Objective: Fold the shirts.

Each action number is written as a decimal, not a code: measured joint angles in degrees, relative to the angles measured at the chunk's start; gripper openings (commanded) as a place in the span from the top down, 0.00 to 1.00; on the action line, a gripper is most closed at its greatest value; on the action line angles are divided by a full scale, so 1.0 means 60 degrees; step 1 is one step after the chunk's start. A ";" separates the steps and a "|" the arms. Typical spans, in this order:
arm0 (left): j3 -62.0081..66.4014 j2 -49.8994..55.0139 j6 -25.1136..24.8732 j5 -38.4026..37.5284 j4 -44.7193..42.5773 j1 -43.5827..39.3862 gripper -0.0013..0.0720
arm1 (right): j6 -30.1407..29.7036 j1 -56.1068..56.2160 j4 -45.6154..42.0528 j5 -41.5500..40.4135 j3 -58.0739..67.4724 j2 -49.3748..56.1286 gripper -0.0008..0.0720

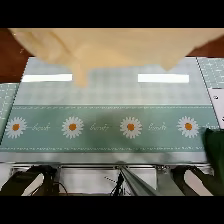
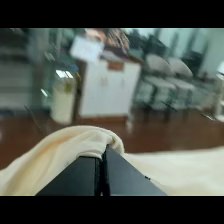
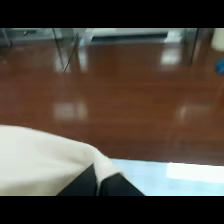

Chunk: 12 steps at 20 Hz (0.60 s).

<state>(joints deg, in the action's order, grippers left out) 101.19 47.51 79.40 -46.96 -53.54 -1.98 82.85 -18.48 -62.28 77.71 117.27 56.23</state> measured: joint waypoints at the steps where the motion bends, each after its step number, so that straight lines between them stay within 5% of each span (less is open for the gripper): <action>1: 0.0178 -0.0408 0.0138 -0.0262 -0.0448 0.0007 0.95 | 0.0033 0.0004 -0.0175 0.0095 -0.0040 -0.0554 0.96; 12: -0.0710 -0.2514 0.1311 -0.3945 -0.3042 0.0025 0.95 | 0.0506 0.0007 -0.1300 0.1253 -0.1308 -0.3089 0.96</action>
<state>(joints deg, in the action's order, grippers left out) 96.92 32.42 87.26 -70.63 -71.79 -1.83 85.89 -18.44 -70.08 85.23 109.43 37.69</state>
